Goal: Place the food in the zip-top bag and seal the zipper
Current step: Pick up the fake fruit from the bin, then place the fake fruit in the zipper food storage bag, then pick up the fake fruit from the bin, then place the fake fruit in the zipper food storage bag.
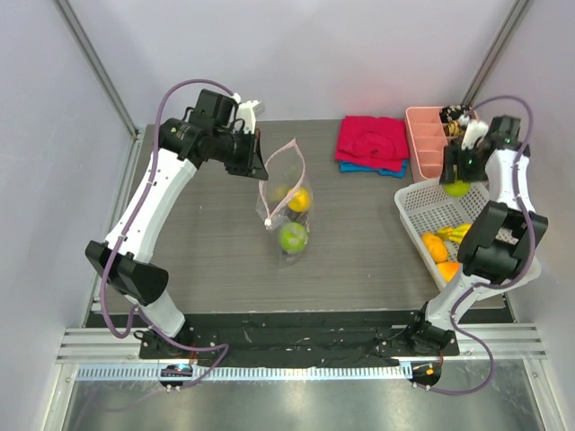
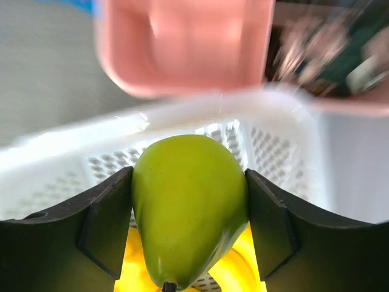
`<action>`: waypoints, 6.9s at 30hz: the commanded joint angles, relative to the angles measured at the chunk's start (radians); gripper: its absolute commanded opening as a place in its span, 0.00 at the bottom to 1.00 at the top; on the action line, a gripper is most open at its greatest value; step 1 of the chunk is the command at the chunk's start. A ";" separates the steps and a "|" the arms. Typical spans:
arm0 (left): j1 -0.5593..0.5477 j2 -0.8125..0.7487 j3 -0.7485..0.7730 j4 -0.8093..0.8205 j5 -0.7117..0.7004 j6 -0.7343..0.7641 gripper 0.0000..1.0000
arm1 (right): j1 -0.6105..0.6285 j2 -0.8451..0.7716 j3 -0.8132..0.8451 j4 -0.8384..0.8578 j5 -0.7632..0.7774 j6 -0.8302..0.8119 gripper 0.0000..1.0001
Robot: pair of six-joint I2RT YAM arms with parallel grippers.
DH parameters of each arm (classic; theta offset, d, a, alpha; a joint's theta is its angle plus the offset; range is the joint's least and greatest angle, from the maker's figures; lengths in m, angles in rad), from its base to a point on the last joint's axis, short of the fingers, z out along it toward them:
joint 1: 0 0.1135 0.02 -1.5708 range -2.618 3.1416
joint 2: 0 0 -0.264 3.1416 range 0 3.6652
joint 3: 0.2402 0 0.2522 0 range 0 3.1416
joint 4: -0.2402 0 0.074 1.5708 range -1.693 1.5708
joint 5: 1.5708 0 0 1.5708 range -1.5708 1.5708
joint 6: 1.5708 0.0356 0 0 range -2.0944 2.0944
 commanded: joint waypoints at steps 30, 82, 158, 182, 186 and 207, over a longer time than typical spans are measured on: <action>0.006 -0.001 0.037 0.001 0.055 -0.003 0.00 | 1.037 -0.299 0.121 0.415 -0.250 0.459 0.48; 0.009 0.019 0.025 0.005 0.078 0.004 0.00 | -0.019 -0.060 -0.100 -0.320 0.273 -0.727 0.84; 0.011 0.059 0.126 -0.029 0.133 -0.006 0.00 | 1.109 -0.575 -0.336 1.498 -0.141 -0.234 0.01; 0.012 0.057 0.132 -0.007 0.125 -0.031 0.00 | 1.123 -0.659 -0.456 1.119 -0.123 -0.178 0.01; 0.012 0.060 0.132 -0.007 0.125 -0.034 0.00 | 1.124 -0.609 -0.372 1.012 -0.060 -0.027 0.01; 0.019 0.063 0.152 -0.013 0.121 -0.025 0.00 | 1.123 -0.547 -0.178 0.677 0.030 0.277 0.73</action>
